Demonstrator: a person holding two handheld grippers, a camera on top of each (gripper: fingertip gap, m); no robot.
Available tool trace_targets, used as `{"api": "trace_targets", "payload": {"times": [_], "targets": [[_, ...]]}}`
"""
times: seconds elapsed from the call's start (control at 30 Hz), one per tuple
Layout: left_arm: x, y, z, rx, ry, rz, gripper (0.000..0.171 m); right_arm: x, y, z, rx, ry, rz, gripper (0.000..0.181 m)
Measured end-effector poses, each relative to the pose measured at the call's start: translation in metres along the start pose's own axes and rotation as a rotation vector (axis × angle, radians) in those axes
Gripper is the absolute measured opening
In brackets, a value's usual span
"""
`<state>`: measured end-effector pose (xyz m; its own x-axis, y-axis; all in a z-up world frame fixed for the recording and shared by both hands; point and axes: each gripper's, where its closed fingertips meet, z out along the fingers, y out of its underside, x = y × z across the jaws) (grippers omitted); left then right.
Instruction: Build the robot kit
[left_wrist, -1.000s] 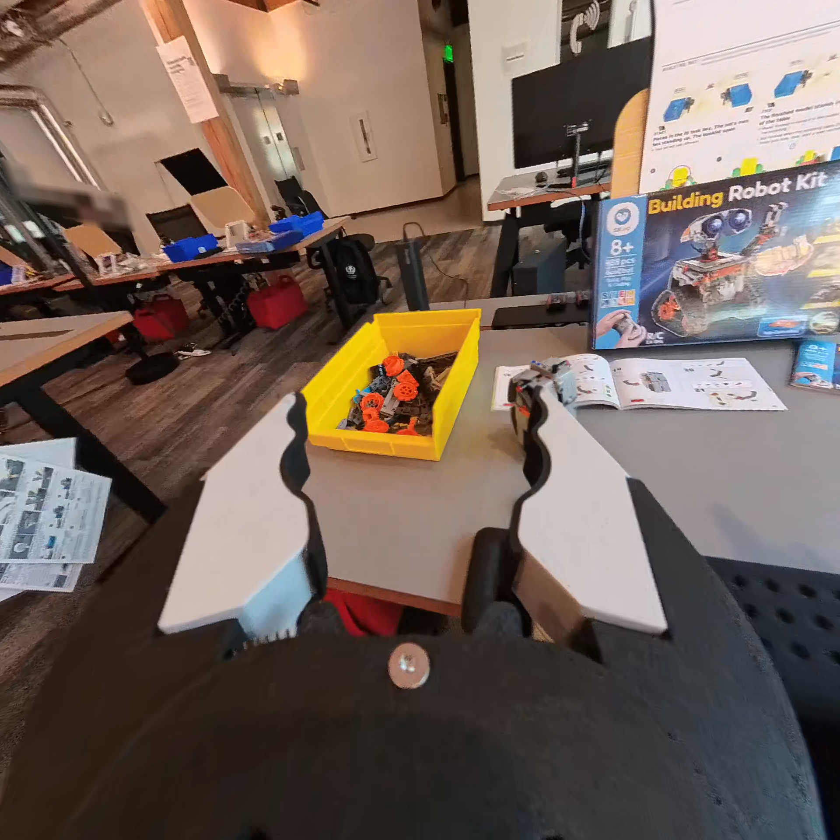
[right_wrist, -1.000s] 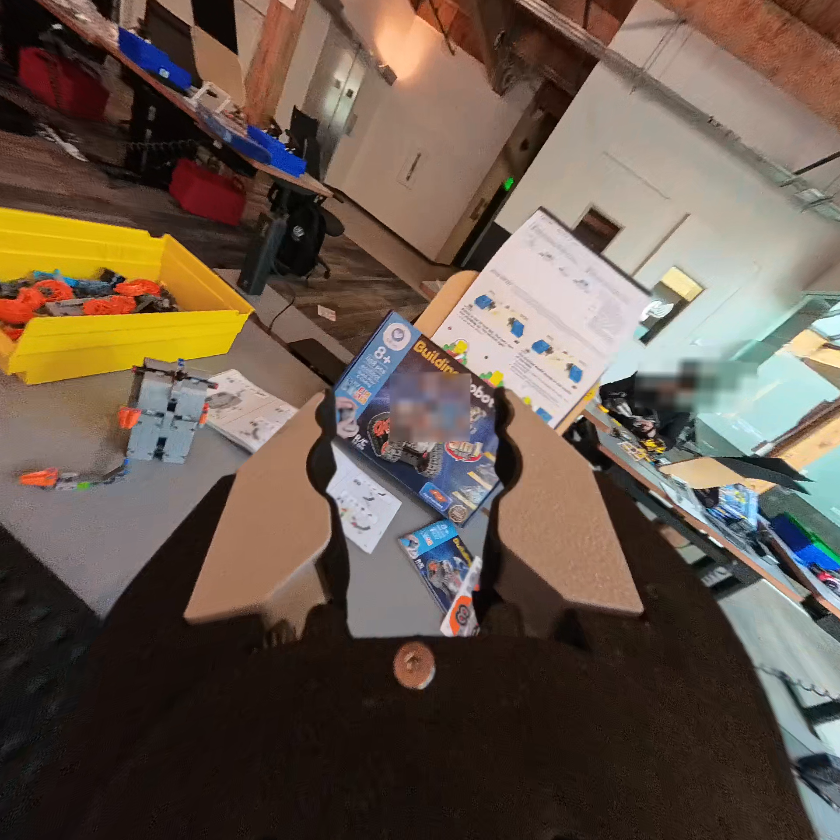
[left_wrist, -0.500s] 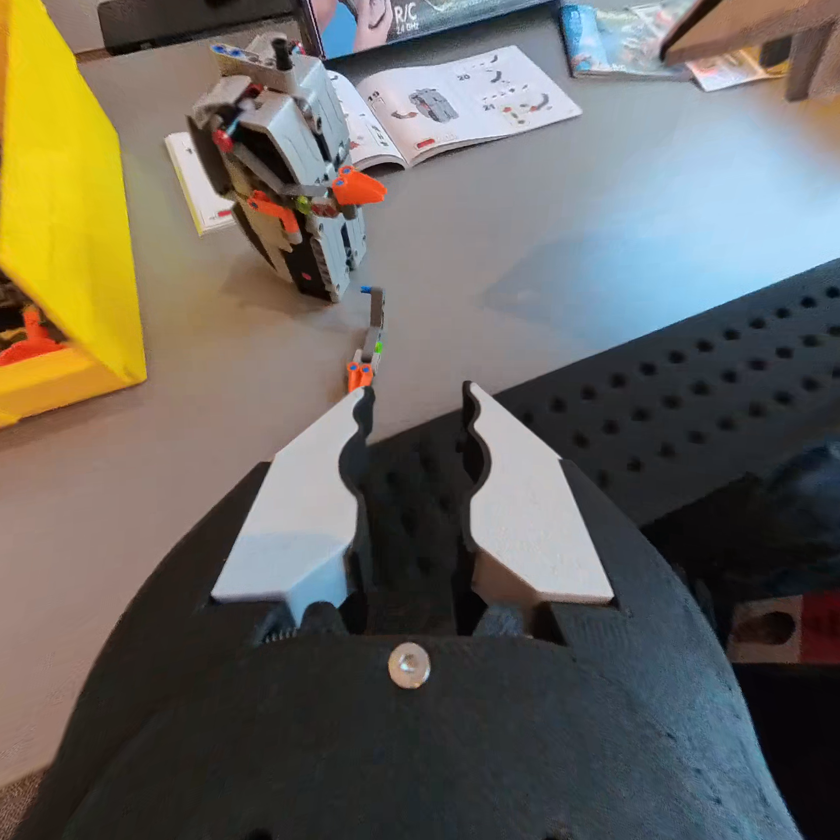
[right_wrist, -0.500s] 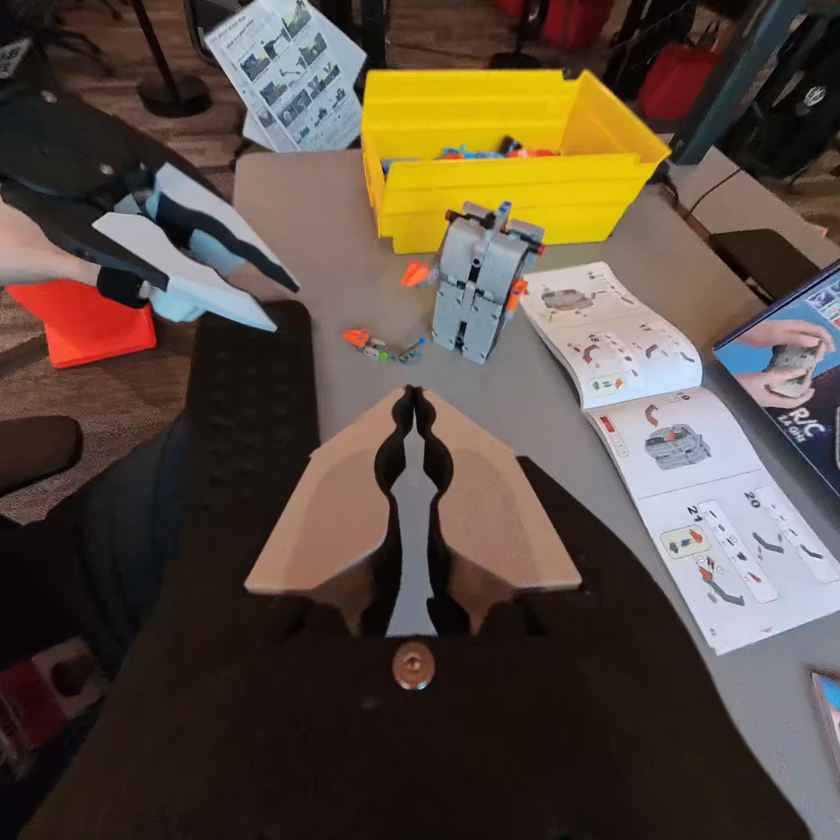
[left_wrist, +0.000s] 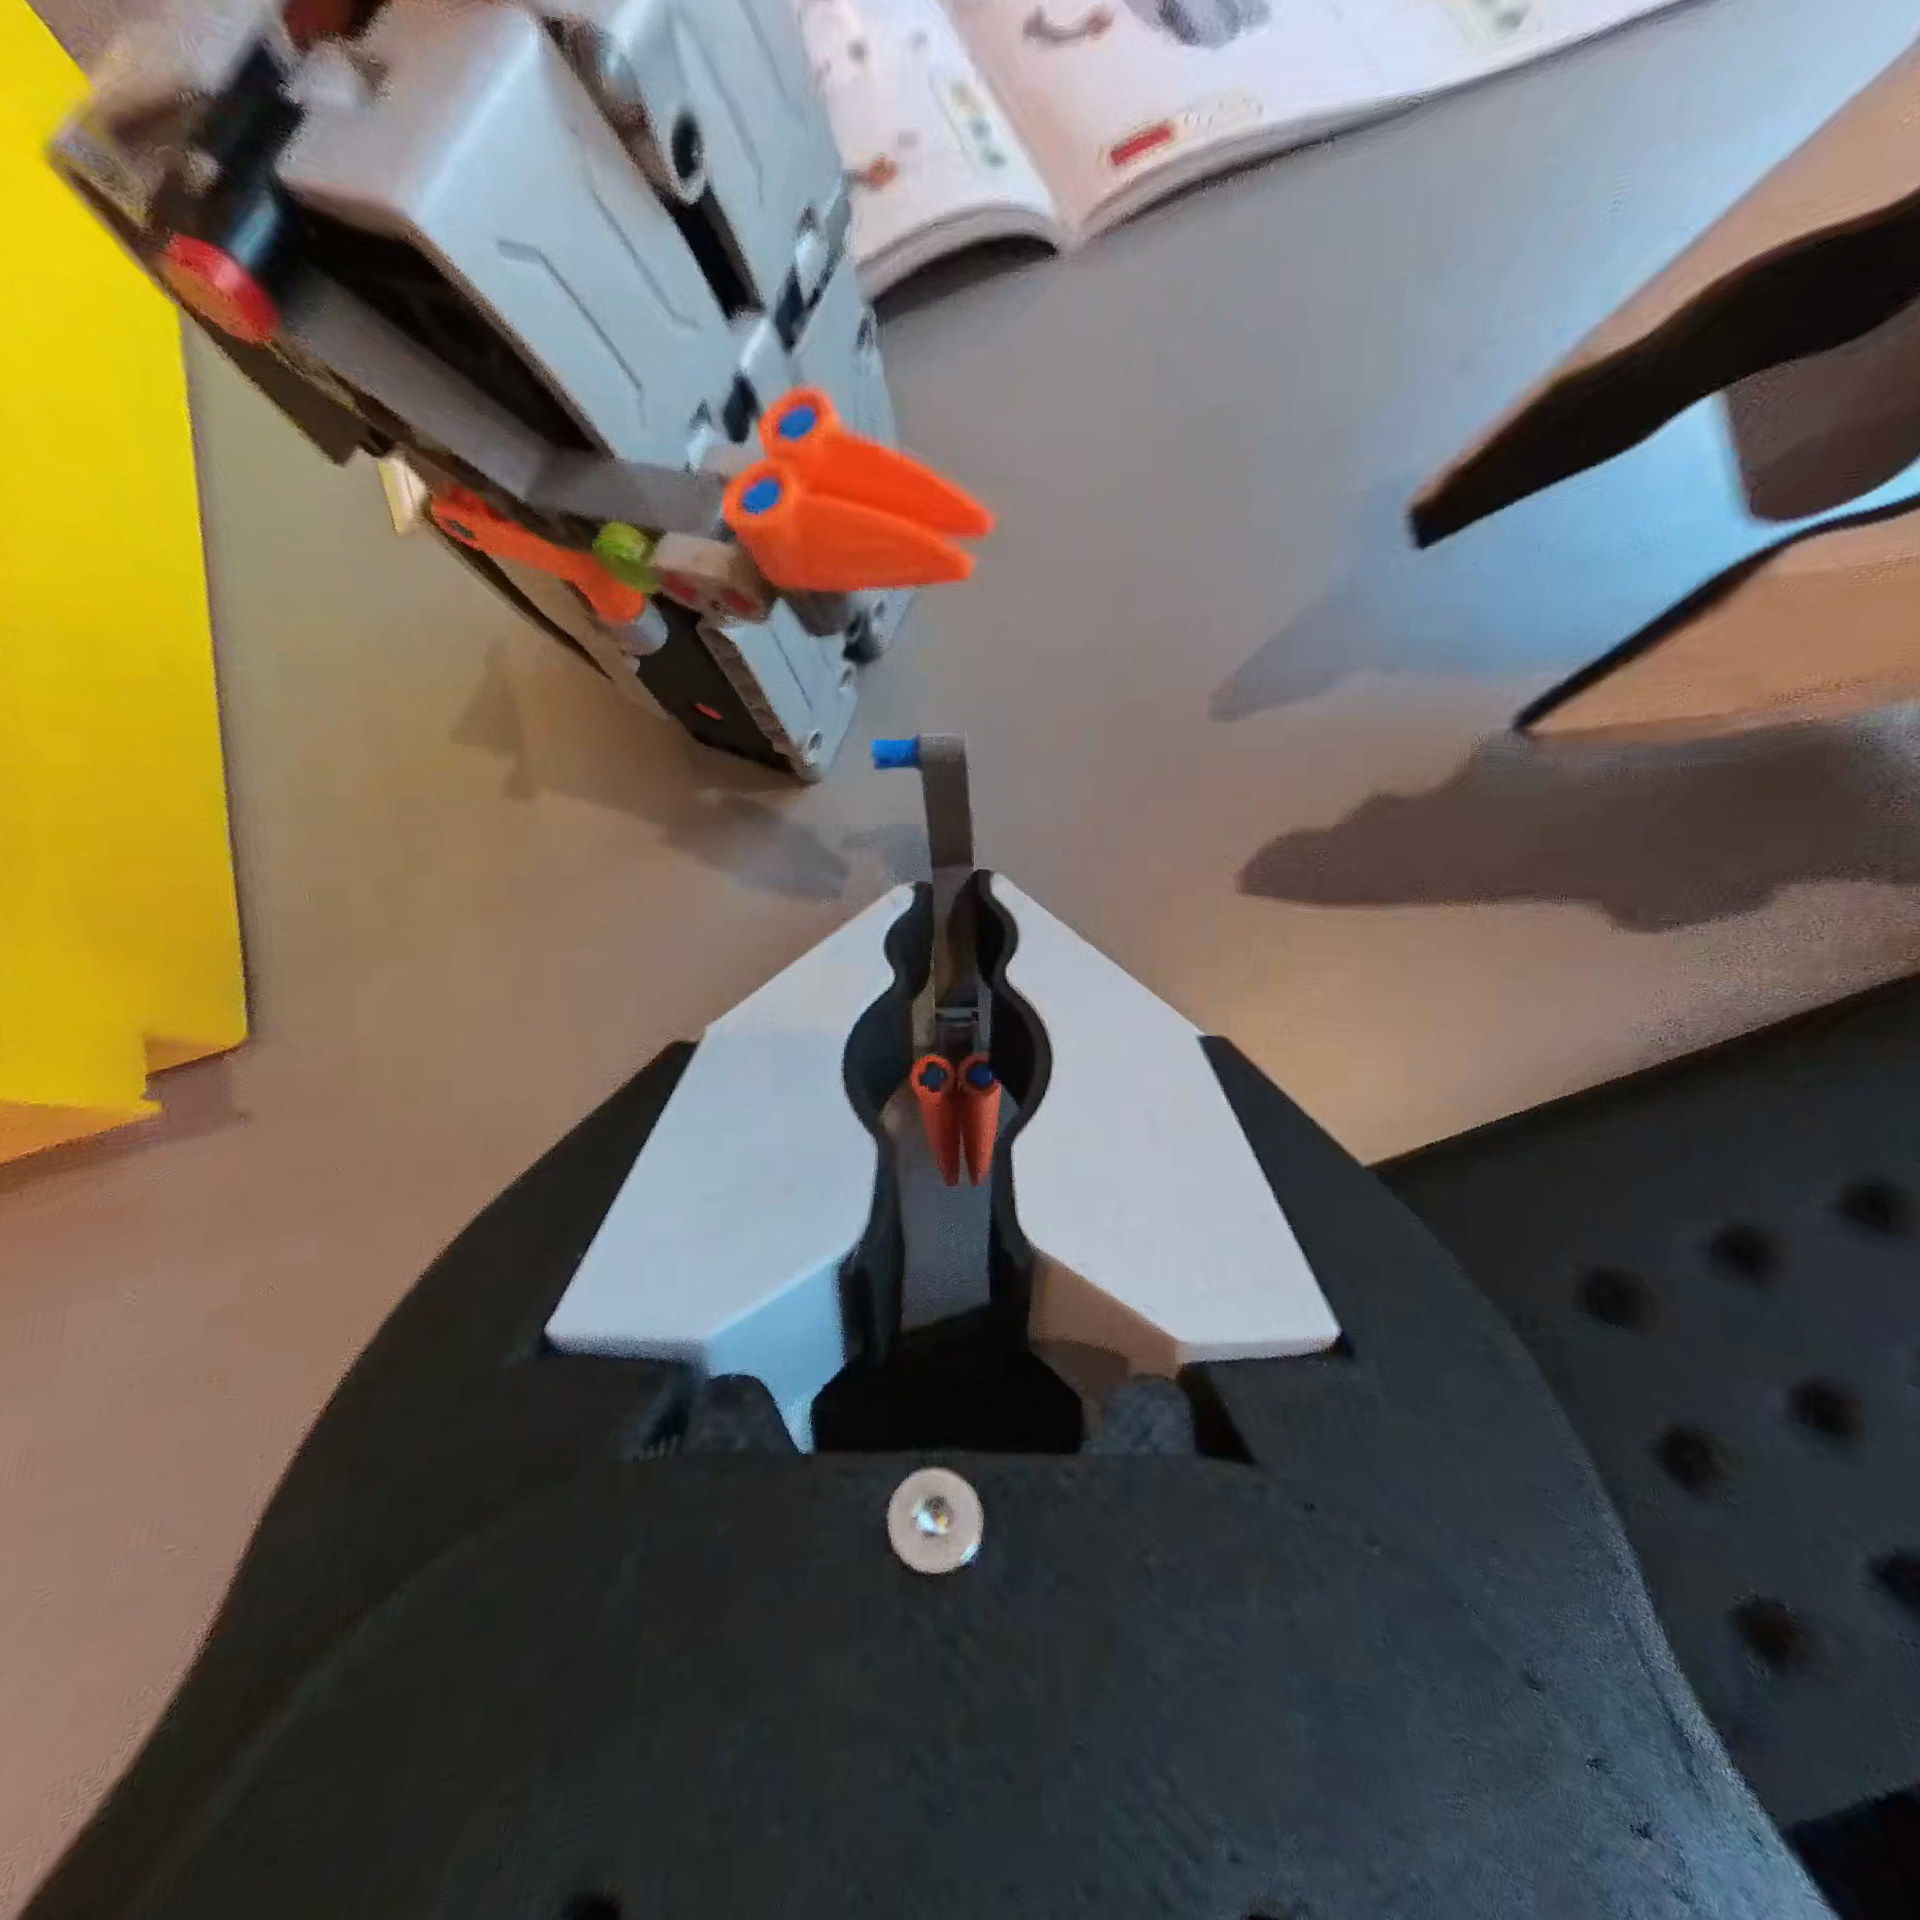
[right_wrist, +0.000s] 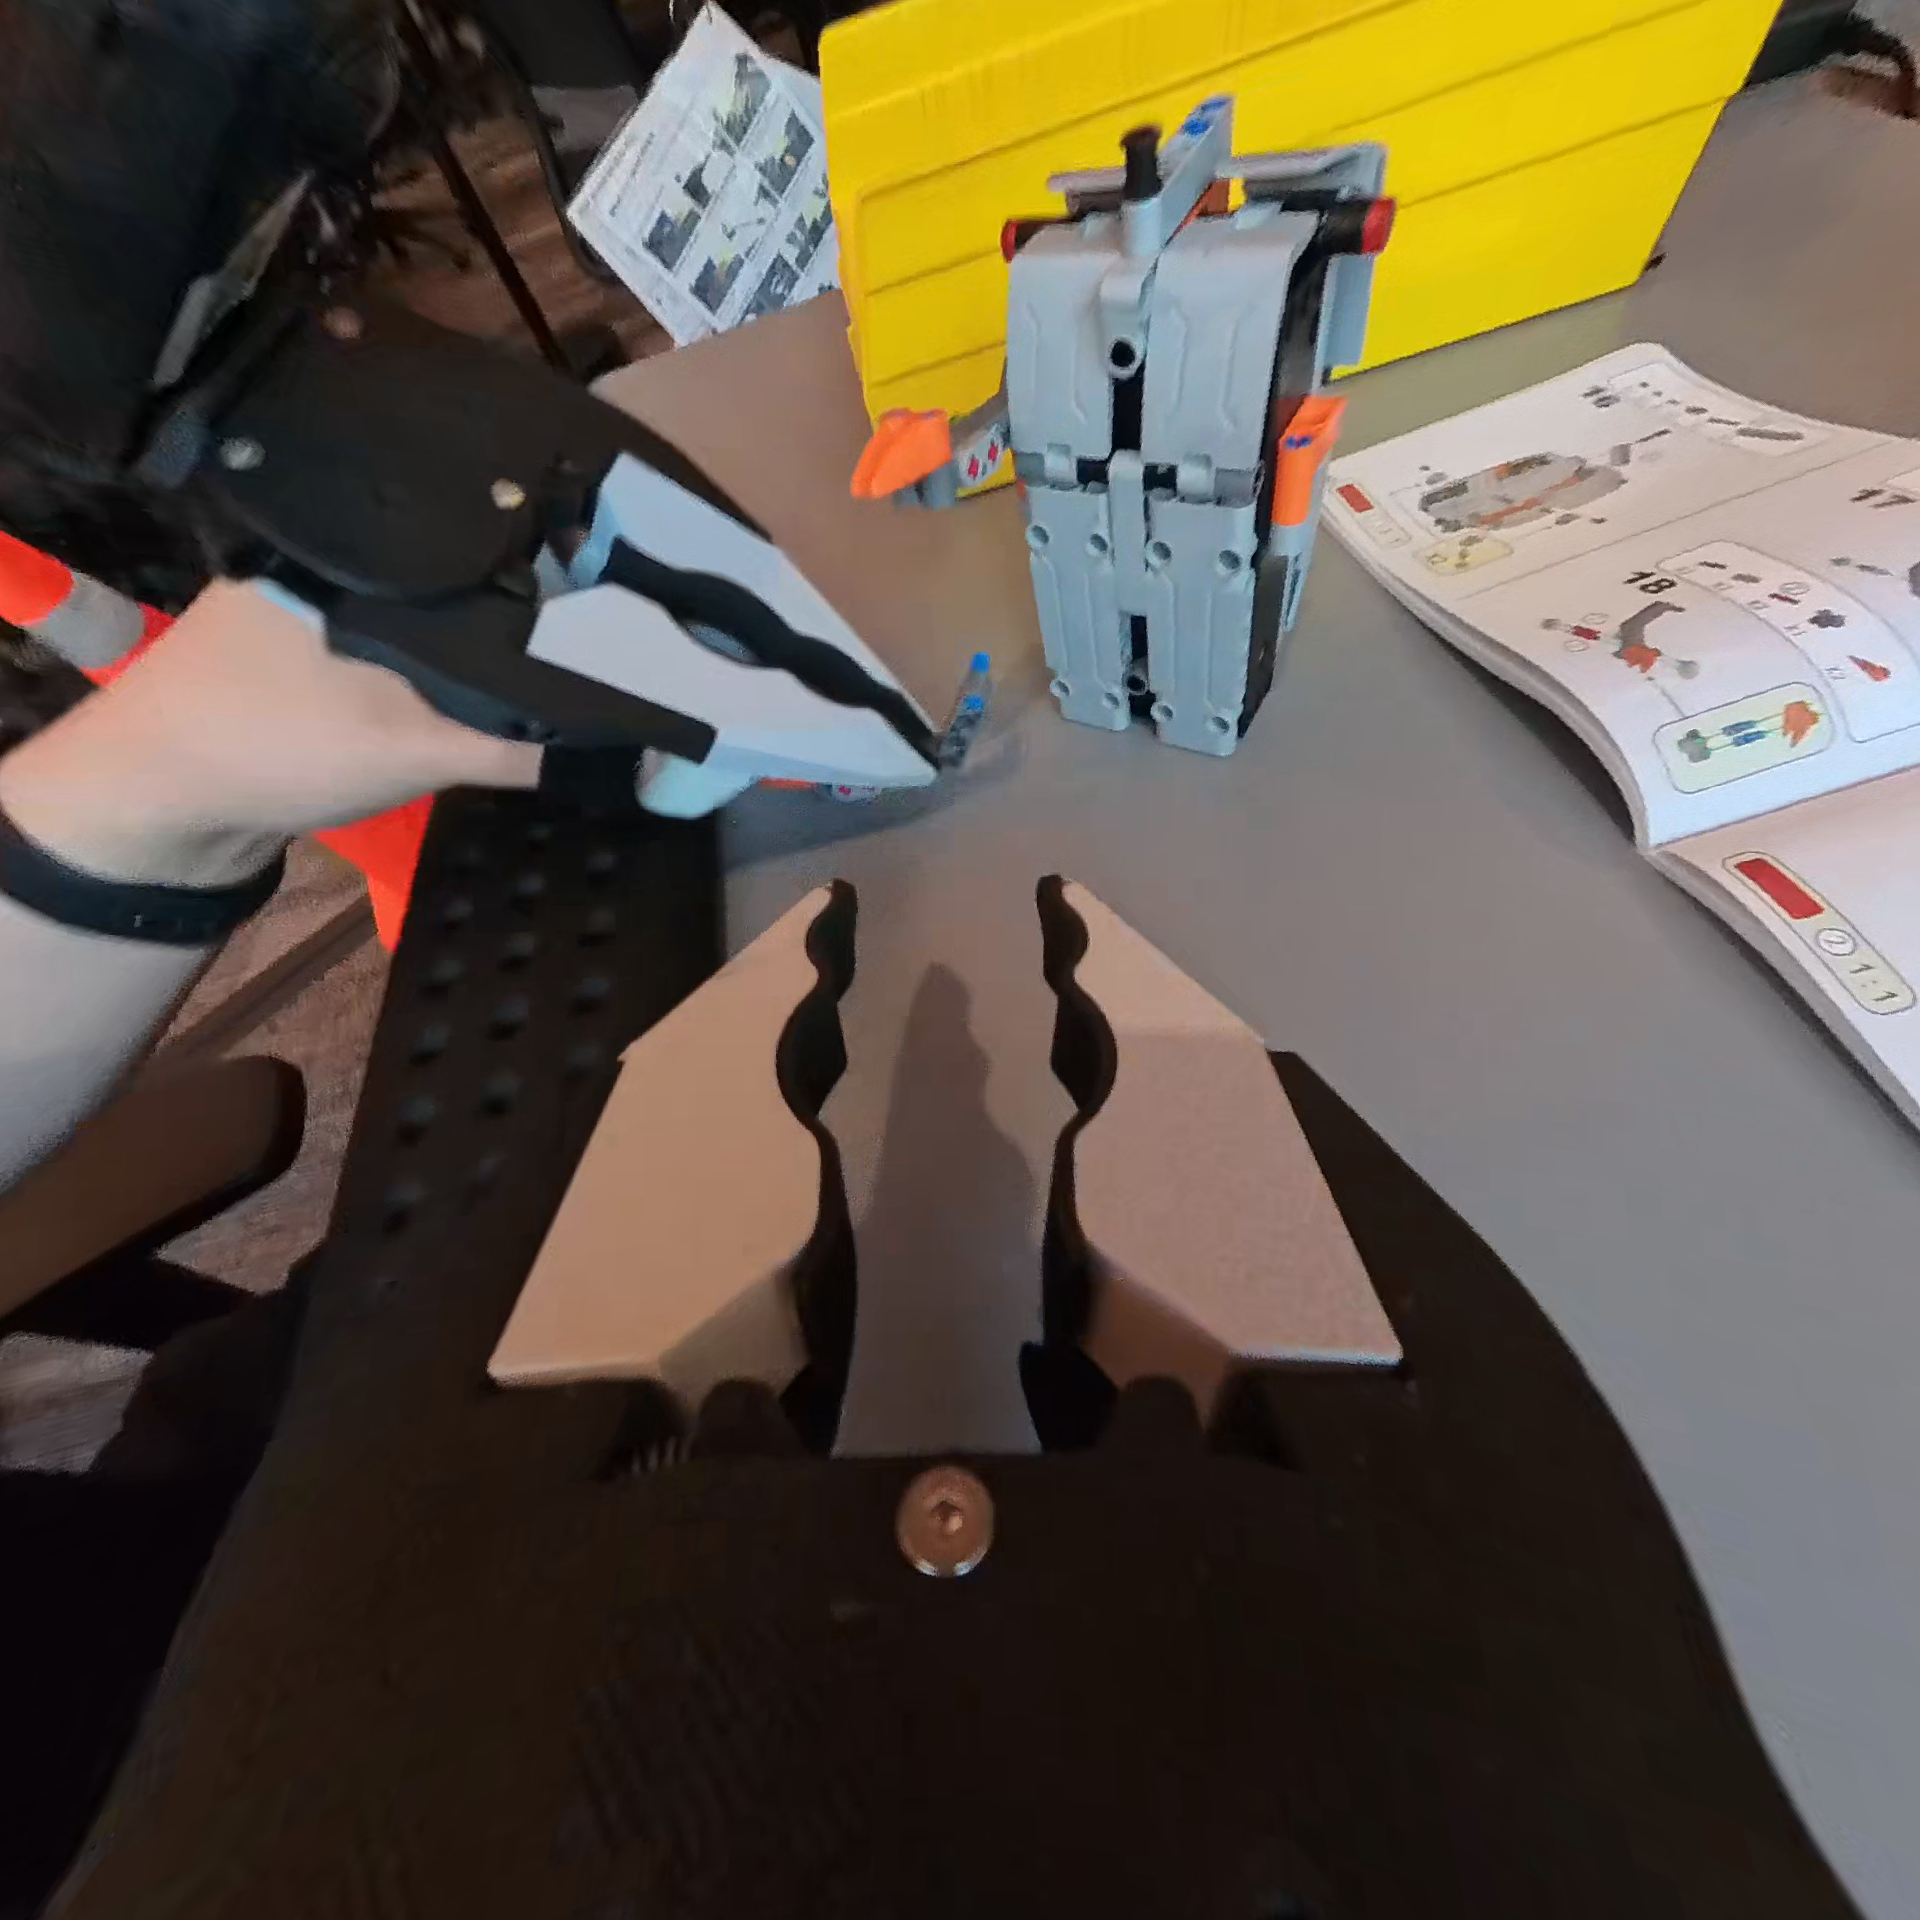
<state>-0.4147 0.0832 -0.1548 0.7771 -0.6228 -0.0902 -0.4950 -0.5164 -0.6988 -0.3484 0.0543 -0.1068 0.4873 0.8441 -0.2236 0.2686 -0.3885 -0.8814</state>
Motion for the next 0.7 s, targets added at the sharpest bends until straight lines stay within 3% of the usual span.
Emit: {"api": "trace_targets", "payload": {"times": [0.17,0.27,0.3,0.37,0.43,0.5,0.53,0.63,0.7], "targets": [[0.042,-0.045,-0.039,0.270,-0.085,-0.028,0.006,-0.017,-0.048,-0.016,0.264,-0.059,0.165,0.042],[0.060,-0.063,-0.048,0.340,-0.128,0.013,0.005,-0.015,-0.053,-0.020,0.292,-0.004,0.127,0.039],[0.065,-0.069,-0.050,0.362,-0.123,0.011,0.005,-0.014,-0.052,-0.020,0.282,0.012,0.112,0.035],[0.072,-0.077,-0.052,0.396,-0.103,-0.004,0.005,-0.016,-0.054,-0.025,0.293,0.012,0.090,0.008],[0.080,-0.085,-0.054,0.444,-0.076,-0.010,0.006,-0.011,-0.056,-0.035,0.299,0.042,0.069,0.006],[0.089,-0.096,-0.065,0.518,-0.030,0.002,0.054,-0.004,-0.061,-0.050,0.294,0.064,0.033,0.006],[0.084,-0.100,-0.077,0.541,-0.042,0.003,0.069,0.004,-0.064,-0.063,0.307,0.095,0.009,0.006],[0.041,-0.120,-0.123,0.573,-0.032,0.044,0.067,0.030,-0.067,-0.105,0.350,0.156,-0.057,0.006],[0.001,-0.136,-0.124,0.488,0.026,0.055,0.082,0.048,-0.057,-0.124,0.341,0.188,-0.084,0.006]]}}
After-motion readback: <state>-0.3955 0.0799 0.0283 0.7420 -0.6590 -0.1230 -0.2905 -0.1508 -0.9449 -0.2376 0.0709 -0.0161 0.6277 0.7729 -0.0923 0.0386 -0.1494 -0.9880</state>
